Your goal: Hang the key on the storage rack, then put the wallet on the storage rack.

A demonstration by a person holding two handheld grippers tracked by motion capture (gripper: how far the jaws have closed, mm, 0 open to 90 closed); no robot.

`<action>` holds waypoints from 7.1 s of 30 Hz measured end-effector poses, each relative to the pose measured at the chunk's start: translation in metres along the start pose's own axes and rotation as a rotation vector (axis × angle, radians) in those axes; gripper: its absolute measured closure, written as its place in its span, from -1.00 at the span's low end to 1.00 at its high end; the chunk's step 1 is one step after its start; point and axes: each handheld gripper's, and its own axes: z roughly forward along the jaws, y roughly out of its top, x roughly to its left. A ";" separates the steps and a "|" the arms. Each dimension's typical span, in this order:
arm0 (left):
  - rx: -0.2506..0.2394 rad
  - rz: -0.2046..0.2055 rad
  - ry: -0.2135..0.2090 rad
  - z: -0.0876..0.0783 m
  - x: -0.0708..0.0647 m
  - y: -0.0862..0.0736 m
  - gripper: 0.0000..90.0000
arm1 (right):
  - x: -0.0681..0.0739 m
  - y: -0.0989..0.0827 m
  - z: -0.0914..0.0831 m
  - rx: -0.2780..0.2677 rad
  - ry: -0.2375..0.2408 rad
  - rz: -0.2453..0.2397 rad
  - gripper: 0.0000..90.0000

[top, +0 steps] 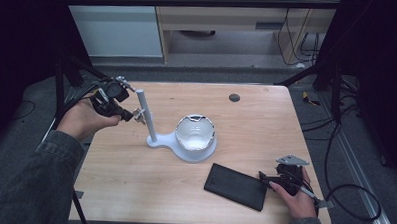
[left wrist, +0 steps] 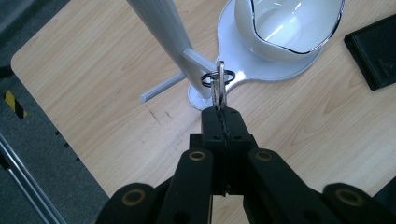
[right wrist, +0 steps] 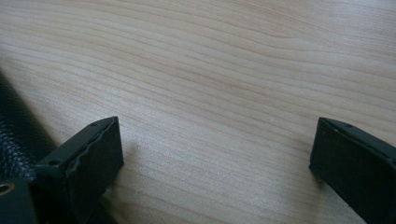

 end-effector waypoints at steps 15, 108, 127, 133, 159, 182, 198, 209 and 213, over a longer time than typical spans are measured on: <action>0.011 -0.008 0.018 0.008 0.002 0.002 1.00 | 0.000 0.000 0.000 -0.001 0.002 0.002 -0.94; -0.341 0.562 -0.132 0.187 -0.164 -0.051 -0.37 | 0.000 0.000 0.000 0.000 0.002 0.006 -0.94; -0.184 0.567 -0.265 0.196 -0.162 -0.030 0.87 | 0.000 0.000 0.000 0.001 0.002 0.006 -0.94; -0.122 0.571 -0.256 0.194 -0.169 -0.015 0.94 | 0.000 0.000 0.000 0.001 0.002 0.005 -0.94; -0.064 0.583 -0.260 0.202 -0.178 -0.007 0.94 | 0.000 0.000 0.000 0.000 0.002 0.005 -0.94; -0.101 0.595 -0.289 0.210 -0.179 -0.006 0.91 | 0.000 0.000 0.000 0.000 0.004 0.007 -0.94; -0.134 0.602 -0.295 0.207 -0.176 -0.008 0.91 | -0.002 0.004 -0.010 -0.047 0.009 0.007 -0.84; -0.176 0.596 -0.307 0.203 -0.174 -0.008 0.89 | 0.005 0.006 -0.019 -0.096 0.023 -0.013 -0.83; -0.196 0.597 -0.314 0.203 -0.174 -0.006 0.88 | 0.004 0.006 -0.019 -0.096 0.021 -0.011 -0.83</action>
